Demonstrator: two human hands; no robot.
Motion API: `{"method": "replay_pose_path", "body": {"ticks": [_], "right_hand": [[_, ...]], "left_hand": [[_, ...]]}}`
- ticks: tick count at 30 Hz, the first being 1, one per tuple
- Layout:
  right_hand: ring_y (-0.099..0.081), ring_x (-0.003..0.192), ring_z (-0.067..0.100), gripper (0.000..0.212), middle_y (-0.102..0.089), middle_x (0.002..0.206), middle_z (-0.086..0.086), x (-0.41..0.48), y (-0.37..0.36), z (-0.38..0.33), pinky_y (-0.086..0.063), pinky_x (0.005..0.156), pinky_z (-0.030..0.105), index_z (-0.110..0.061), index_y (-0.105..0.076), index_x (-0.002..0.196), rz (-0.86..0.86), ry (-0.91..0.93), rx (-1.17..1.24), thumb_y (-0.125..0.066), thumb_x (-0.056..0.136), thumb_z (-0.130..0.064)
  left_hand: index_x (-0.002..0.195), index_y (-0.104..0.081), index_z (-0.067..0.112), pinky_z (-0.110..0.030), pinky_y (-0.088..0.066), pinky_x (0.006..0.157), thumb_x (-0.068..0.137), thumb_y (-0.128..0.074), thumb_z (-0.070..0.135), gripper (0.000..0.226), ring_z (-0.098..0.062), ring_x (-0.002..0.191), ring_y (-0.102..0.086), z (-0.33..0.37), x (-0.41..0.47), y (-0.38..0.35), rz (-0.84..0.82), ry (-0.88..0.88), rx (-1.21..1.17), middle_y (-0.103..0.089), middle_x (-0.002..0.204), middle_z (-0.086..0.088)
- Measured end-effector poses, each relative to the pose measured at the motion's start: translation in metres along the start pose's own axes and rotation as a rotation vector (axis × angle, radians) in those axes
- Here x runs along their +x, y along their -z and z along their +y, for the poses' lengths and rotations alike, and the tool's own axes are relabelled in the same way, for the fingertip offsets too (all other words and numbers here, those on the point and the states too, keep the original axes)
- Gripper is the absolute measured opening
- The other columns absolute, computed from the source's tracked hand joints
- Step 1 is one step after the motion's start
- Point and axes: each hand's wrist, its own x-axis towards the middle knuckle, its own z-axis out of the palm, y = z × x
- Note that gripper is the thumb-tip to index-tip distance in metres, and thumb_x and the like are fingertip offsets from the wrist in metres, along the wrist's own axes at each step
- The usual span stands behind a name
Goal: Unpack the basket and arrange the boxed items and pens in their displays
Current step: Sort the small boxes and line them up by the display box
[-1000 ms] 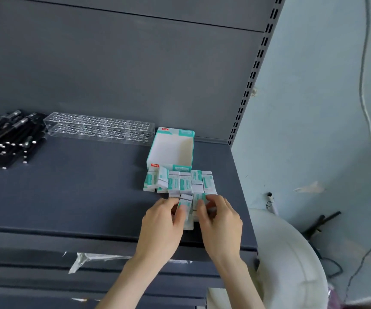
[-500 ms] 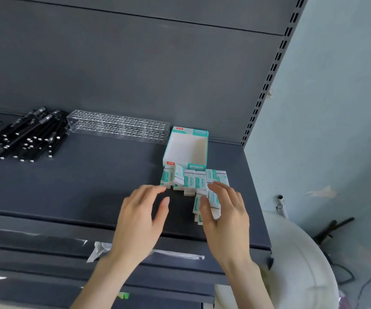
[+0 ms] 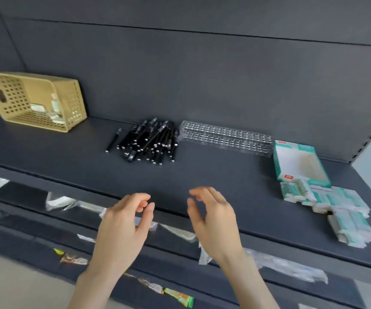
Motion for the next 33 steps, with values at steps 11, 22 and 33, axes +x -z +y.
{"method": "replay_pose_path", "body": {"ticks": [11,22,33], "right_hand": [[-0.060,0.097,0.014,0.023,-0.062,0.108,-0.007,0.069,-0.189,-0.173,-0.050,0.074,0.030,-0.016,-0.063,0.113,-0.121,0.066,0.122,-0.055,0.092,-0.023],[-0.060,0.091,0.012,0.022,-0.064,0.105,-0.005,0.211,-0.333,-0.235,-0.052,0.073,0.033,-0.016,-0.064,0.110,-0.119,0.101,0.126,-0.056,0.091,-0.024],[-0.042,0.120,0.032,0.032,-0.057,0.122,0.005,0.330,-0.439,-0.249,-0.046,0.091,0.041,-0.017,-0.055,0.123,-0.268,-0.072,-0.139,-0.048,0.092,-0.017]], "left_hand": [[0.102,-0.067,0.012,-0.030,-0.051,0.063,0.088,-0.063,0.018,0.016,-0.006,0.065,-0.059,-0.204,0.046,0.152,0.087,0.134,0.072,-0.069,0.085,0.005],[0.105,-0.065,0.013,-0.038,-0.053,0.076,0.090,-0.061,0.019,0.016,-0.012,0.081,-0.065,-0.363,0.183,0.168,0.051,0.130,0.114,-0.067,0.090,0.003],[0.128,-0.052,0.009,-0.041,-0.043,0.096,0.092,-0.056,0.015,0.036,-0.028,0.120,-0.047,-0.487,0.342,0.150,-0.159,0.130,0.170,-0.045,0.131,-0.010]]}}
